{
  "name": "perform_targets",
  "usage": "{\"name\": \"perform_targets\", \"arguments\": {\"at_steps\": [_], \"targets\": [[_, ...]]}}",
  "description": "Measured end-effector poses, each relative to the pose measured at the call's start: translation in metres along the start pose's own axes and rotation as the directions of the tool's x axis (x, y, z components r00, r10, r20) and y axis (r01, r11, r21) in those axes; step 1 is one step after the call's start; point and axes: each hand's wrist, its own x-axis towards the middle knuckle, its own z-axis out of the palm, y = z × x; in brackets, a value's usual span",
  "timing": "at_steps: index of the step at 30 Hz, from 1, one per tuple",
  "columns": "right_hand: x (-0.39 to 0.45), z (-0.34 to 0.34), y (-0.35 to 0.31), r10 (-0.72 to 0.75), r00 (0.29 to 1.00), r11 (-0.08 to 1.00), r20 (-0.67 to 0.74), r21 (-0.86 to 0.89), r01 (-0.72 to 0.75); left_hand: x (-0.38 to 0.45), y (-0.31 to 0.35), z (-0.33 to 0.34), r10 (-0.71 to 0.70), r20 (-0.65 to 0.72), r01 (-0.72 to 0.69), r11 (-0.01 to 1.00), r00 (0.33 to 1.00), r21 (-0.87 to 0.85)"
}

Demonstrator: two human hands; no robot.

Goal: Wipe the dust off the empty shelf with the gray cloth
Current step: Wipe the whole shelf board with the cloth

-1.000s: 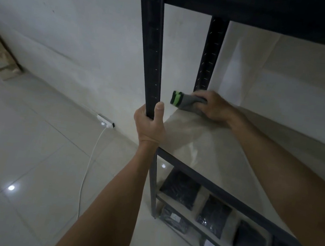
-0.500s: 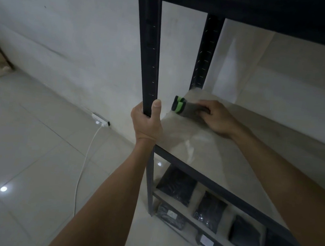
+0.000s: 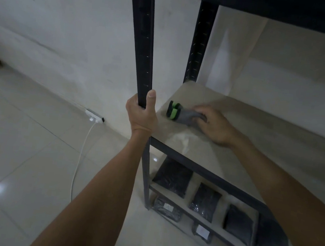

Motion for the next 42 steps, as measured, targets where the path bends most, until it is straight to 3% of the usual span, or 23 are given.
{"name": "perform_targets", "arguments": {"at_steps": [5, 10, 14, 20, 25, 29, 33, 36, 38, 40, 42], "targets": [[-0.033, -0.01, -0.03, -0.13, 0.965, 0.988, 0.23, 0.111, 0.106, -0.002, 0.004, -0.001, 0.008, 0.003, -0.008, 1.0, 1.0, 0.0], [-0.007, -0.013, -0.002, 0.031, 0.991, 1.0, -0.127, -0.002, -0.031, -0.003, 0.006, -0.002, -0.011, 0.001, 0.011, 1.0, 1.0, -0.008], [-0.031, 0.011, -0.004, -0.095, 0.992, 0.984, -0.079, -0.158, 0.081, -0.002, 0.005, -0.002, -0.019, 0.004, 0.019, 1.0, 1.0, -0.003], [-0.082, 0.023, -0.038, -0.195, 0.979, 0.98, 0.053, -0.018, 0.196, -0.004, 0.008, -0.003, -0.017, 0.022, 0.017, 1.0, 1.0, -0.003], [-0.035, -0.014, -0.013, -0.042, 0.975, 0.998, -0.217, -0.062, 0.029, -0.003, 0.01, -0.004, -0.028, 0.026, 0.028, 1.0, 0.999, -0.008], [-0.031, 0.017, 0.01, 0.051, 0.967, 0.954, -0.248, -0.275, -0.121, -0.003, 0.009, -0.006, -0.012, 0.049, 0.012, 1.0, 0.999, -0.004], [-0.079, 0.055, -0.03, -0.074, 0.978, 0.966, -0.197, -0.257, 0.021, -0.004, 0.01, -0.007, -0.005, 0.058, 0.006, 1.0, 0.998, -0.018], [-0.111, 0.071, -0.057, -0.12, 0.988, 0.986, -0.094, -0.13, 0.107, -0.001, 0.009, -0.009, 0.006, 0.073, -0.004, 1.0, 0.997, -0.022], [-0.109, 0.059, -0.056, -0.108, 0.971, 0.992, -0.215, -0.092, 0.09, -0.001, 0.008, -0.01, 0.003, 0.084, 0.0, 0.999, 0.996, -0.038], [-0.092, 0.034, -0.038, -0.009, 0.917, 0.996, -0.398, -0.087, -0.028, -0.002, 0.008, -0.01, 0.001, 0.098, 0.004, 0.999, 0.995, -0.051], [-0.071, 0.013, -0.008, 0.091, 0.888, 0.971, -0.451, -0.16, -0.18, -0.001, 0.008, -0.011, 0.003, 0.107, 0.001, 0.999, 0.994, -0.042]]}}
